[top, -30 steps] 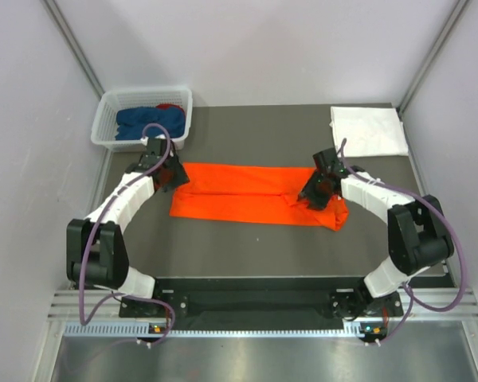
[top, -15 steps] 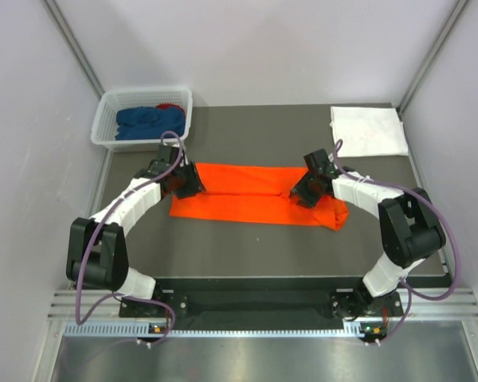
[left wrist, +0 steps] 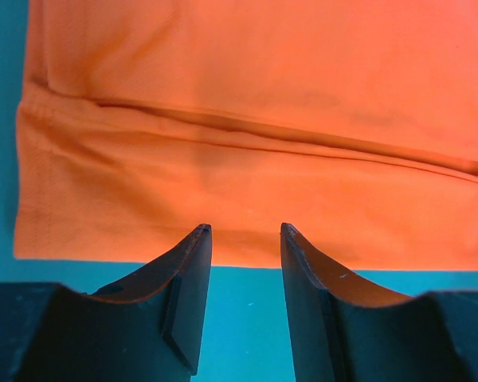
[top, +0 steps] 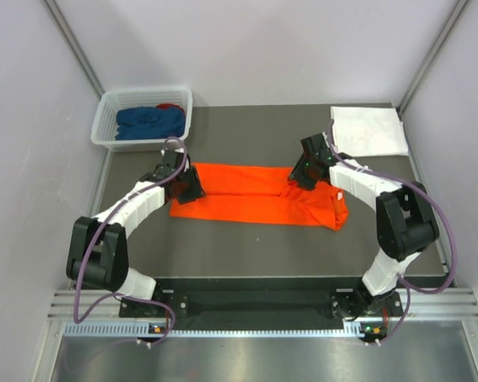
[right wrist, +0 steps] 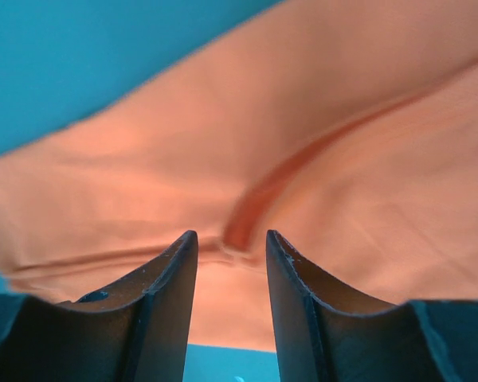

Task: Fold and stack the t-shirts
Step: Fold the tshirt

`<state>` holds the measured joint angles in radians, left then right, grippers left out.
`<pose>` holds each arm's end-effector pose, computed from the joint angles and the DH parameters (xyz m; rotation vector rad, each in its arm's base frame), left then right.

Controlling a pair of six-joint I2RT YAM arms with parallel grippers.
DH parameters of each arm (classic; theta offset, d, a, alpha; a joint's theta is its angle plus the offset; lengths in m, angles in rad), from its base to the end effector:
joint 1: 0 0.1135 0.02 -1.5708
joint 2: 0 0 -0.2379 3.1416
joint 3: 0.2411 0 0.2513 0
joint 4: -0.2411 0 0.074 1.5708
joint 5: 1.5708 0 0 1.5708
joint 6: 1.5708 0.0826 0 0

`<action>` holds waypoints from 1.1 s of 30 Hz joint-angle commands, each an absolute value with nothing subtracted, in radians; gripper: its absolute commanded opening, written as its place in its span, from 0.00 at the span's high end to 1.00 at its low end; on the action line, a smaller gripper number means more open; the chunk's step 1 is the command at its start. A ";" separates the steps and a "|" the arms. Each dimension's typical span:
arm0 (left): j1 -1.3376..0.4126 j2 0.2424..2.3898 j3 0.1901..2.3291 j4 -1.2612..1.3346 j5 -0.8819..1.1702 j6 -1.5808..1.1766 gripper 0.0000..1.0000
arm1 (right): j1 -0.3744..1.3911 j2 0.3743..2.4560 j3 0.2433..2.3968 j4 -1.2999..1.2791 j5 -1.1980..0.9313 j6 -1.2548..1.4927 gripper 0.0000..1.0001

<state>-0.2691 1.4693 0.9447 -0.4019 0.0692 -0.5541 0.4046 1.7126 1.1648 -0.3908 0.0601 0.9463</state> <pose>0.3177 -0.0935 0.1548 -0.3324 2.5242 -0.4207 0.3565 0.1472 0.1469 0.7128 2.4723 0.4658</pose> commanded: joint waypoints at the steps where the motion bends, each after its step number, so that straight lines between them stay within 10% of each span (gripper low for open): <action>1: -0.270 1.462 0.919 -0.364 0.011 -0.578 0.55 | 0.391 1.658 1.161 -0.540 0.135 0.821 0.60; 19: -0.198 1.394 0.792 -0.387 -0.084 -0.649 0.50 | 0.347 1.180 0.746 -0.621 0.148 0.511 0.63; 33: -0.012 1.345 0.606 -0.265 -0.023 -0.699 0.47 | 0.348 1.199 0.634 -0.488 0.054 0.494 0.62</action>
<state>-0.0166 1.3590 0.6399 -0.3031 0.0093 -0.6865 0.3500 1.1938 0.6342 -0.5461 0.0601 0.5140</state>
